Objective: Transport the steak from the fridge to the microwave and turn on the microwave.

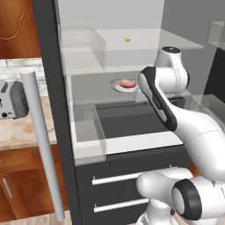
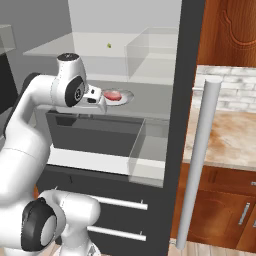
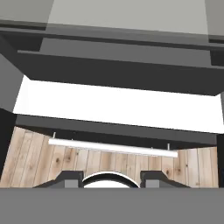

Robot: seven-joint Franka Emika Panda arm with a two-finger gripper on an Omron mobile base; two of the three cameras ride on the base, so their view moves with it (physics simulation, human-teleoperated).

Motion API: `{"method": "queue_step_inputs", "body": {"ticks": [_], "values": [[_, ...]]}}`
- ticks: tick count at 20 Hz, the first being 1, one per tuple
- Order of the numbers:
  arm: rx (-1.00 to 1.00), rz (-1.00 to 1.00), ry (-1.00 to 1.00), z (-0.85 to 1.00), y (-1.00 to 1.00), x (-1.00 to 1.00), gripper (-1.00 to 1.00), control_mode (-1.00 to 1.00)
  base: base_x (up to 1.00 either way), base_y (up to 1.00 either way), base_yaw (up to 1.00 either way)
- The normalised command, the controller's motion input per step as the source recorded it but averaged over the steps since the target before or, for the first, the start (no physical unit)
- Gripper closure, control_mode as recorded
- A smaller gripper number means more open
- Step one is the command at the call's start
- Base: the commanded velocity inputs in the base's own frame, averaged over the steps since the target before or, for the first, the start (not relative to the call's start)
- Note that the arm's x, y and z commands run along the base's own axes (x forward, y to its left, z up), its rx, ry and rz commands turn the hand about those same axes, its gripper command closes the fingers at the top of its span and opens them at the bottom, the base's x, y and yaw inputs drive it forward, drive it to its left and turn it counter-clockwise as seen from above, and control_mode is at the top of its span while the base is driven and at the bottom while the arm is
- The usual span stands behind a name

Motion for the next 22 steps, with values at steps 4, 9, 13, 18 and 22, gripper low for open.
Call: {"method": "queue_step_inputs", "body": {"ticks": [4,9,13,18,22], "values": [[0.00,0.00,0.00,-0.03,0.00,-0.03,-1.00,-1.00,0.00,0.00,0.00],[0.00,-0.02,-0.26,0.10,0.08,0.00,-1.00,-1.00,0.00,0.00,0.00],[0.00,-0.01,-0.17,0.23,0.03,0.00,-1.00,-1.00,0.00,0.00,0.00],[0.00,-0.01,-0.02,0.24,0.00,0.03,-1.00,-1.00,0.00,0.00,0.00],[-0.01,0.00,-0.15,0.21,0.00,0.11,-1.00,-1.00,0.00,0.00,0.00]]}}
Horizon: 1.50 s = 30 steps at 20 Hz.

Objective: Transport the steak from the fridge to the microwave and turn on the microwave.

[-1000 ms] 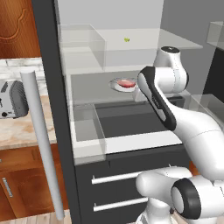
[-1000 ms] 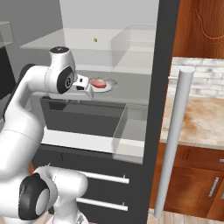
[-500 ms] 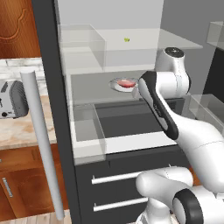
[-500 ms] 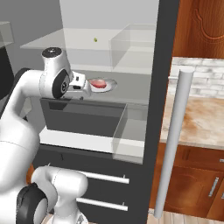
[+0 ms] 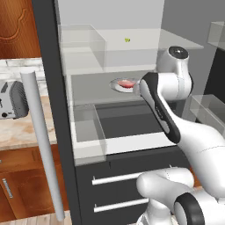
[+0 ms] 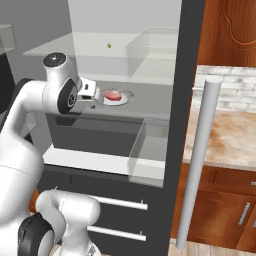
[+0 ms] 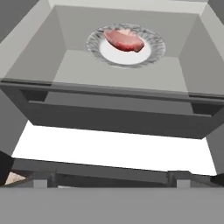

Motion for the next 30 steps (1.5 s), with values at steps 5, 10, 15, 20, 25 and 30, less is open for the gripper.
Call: {"method": "queue_step_inputs", "body": {"ticks": [5,10,15,20,25,30], "values": [[-0.02,0.00,-0.10,0.11,-0.02,0.20,-1.00,-1.00,0.00,0.00,0.00],[0.00,0.00,-0.01,0.05,-0.07,0.35,-1.00,-1.00,0.00,0.00,0.00],[0.00,0.06,-0.01,0.00,-0.09,0.28,-1.00,-1.00,0.00,0.00,0.00],[0.00,0.20,0.00,-0.02,-0.10,0.24,-1.00,-1.00,0.00,0.00,0.00],[0.00,0.10,0.00,-0.03,0.00,0.29,-1.00,-1.00,0.00,0.00,0.00],[-0.02,0.01,0.00,-0.07,0.00,0.24,-1.00,-1.00,0.00,0.00,0.00]]}}
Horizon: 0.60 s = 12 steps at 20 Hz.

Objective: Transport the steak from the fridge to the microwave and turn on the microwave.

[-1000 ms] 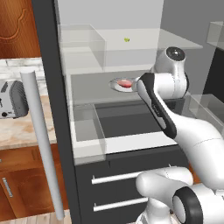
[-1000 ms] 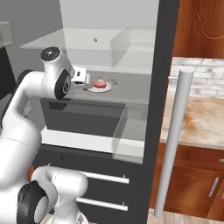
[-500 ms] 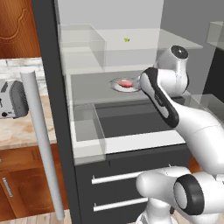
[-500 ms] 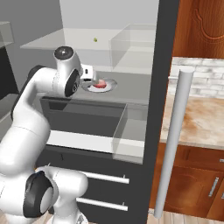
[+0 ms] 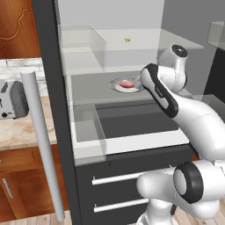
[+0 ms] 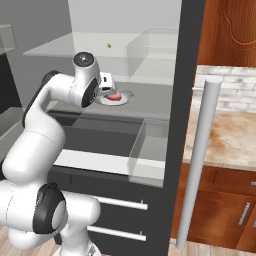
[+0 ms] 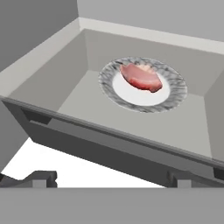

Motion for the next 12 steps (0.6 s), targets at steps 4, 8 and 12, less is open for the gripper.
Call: {"method": "queue_step_inputs", "body": {"ticks": [4,8,12], "values": [[-0.02,0.00,0.00,-0.18,0.02,0.06,-1.00,-1.00,0.00,0.00,0.00],[0.00,0.00,0.00,-0.22,0.01,0.10,-1.00,-1.00,0.00,0.00,0.00],[-0.01,0.00,0.00,-0.20,0.00,0.19,-1.00,-1.00,0.00,0.00,0.00]]}}
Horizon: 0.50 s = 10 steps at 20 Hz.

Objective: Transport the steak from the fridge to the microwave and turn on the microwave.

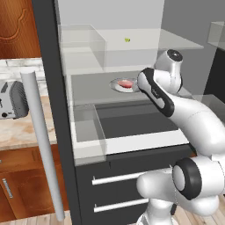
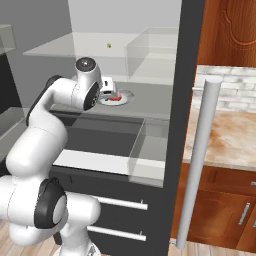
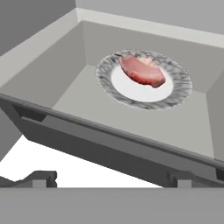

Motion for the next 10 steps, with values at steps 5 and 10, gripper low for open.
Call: {"method": "queue_step_inputs", "body": {"ticks": [5,10], "values": [[-0.01,0.00,-0.02,-0.10,0.00,0.26,-1.00,-1.00,0.00,0.00,0.00],[0.00,0.00,-0.01,0.00,-0.06,0.25,-1.00,-1.00,0.00,0.00,0.00]]}}
